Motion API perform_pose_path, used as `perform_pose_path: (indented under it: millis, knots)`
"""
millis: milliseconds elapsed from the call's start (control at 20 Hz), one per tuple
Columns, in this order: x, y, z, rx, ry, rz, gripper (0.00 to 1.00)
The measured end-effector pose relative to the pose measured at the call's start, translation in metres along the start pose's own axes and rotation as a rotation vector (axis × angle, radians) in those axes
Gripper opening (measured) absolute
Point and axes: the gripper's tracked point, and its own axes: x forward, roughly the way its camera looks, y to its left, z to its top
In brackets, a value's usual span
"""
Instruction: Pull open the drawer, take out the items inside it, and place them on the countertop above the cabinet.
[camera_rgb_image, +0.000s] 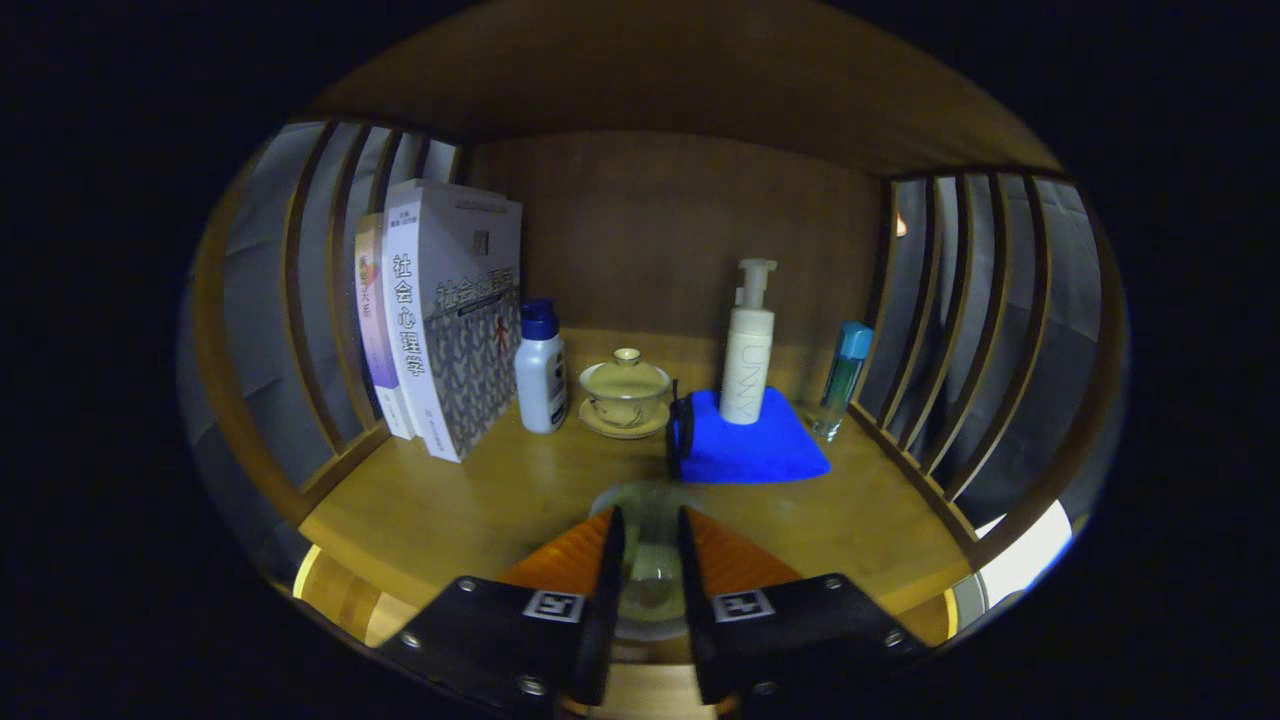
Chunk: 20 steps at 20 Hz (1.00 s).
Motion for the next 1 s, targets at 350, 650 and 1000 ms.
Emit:
perform_pose_path:
  millis: [350, 650, 1000]
  knots:
    - [-0.083, 0.019, 0.05, 0.018, -0.239, 0.058, 0.97]
    - [-0.202, 0.044, 0.033, 0.016, -0.438, 0.075, 0.97]
    - [-0.263, 0.067, -0.069, 0.007, -0.43, 0.148, 0.97]
